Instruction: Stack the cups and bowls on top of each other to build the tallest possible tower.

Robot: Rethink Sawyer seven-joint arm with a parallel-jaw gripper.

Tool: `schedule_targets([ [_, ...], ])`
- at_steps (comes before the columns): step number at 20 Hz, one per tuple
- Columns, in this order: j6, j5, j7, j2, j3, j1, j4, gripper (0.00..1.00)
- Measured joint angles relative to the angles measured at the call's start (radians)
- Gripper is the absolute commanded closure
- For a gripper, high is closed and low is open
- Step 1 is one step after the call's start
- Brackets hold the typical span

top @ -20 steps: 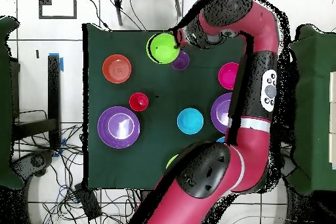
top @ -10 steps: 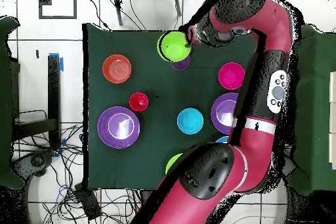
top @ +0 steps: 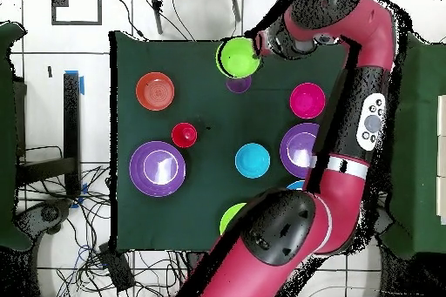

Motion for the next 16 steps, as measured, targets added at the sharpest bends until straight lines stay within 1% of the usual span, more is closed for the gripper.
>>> schedule_targets([
  [10, 0.000, -0.072, -0.001, 0.000, 0.067, -0.023, -0.020, 1.00],
  [16, 0.000, -0.079, -0.001, 0.002, 0.089, -0.036, -0.020, 1.00],
])
